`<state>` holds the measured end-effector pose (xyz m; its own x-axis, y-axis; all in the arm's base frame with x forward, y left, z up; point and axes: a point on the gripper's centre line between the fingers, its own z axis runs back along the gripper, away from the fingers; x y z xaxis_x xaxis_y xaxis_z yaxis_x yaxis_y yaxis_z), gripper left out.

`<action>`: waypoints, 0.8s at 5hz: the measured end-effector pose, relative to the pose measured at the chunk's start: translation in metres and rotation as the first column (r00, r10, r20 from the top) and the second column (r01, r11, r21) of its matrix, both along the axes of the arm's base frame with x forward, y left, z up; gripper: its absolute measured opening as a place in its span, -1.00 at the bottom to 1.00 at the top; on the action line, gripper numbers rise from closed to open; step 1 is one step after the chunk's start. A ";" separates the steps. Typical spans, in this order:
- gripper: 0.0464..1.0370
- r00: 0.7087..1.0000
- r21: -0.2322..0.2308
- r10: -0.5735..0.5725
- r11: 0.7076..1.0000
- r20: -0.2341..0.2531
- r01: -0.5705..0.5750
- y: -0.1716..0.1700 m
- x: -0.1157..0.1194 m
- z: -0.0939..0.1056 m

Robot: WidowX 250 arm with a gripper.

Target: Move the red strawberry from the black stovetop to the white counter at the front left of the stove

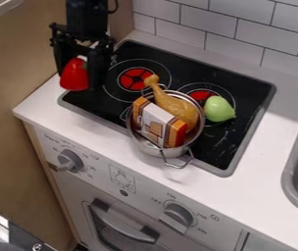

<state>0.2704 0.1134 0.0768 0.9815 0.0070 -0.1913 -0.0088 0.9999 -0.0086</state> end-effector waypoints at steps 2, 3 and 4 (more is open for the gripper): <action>0.53 0.984 -0.116 -0.051 0.991 0.174 0.071 -0.005 -0.005 -0.020; 0.52 0.968 -0.148 -0.056 0.984 0.244 0.094 -0.002 -0.001 -0.022; 0.53 0.959 -0.172 -0.078 0.977 0.272 0.128 0.000 0.003 -0.034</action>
<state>0.2731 0.1134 0.0433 0.9905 -0.1080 0.0848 0.1220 0.9755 -0.1829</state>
